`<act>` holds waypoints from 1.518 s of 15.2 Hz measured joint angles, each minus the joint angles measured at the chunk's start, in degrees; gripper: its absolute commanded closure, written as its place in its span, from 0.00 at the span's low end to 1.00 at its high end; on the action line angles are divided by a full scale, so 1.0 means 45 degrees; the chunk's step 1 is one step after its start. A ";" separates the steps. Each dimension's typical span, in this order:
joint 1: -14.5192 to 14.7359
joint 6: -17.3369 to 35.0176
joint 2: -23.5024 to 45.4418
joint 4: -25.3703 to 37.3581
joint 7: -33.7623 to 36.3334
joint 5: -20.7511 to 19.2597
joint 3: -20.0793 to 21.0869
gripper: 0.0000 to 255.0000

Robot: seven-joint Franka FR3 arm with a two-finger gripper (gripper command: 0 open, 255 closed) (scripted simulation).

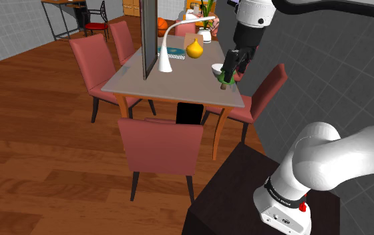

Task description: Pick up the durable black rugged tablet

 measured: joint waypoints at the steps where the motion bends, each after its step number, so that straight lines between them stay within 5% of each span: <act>1: 0.0000 0.0000 0.0000 0.0000 0.0000 0.0000 0.0000 0.00; 13: 0.0071 0.3293 0.3732 -0.0051 -0.3754 -0.1053 -0.2200 0.00; 23: 0.0164 0.5565 0.8453 0.1933 -0.7219 -0.0822 -0.3585 0.00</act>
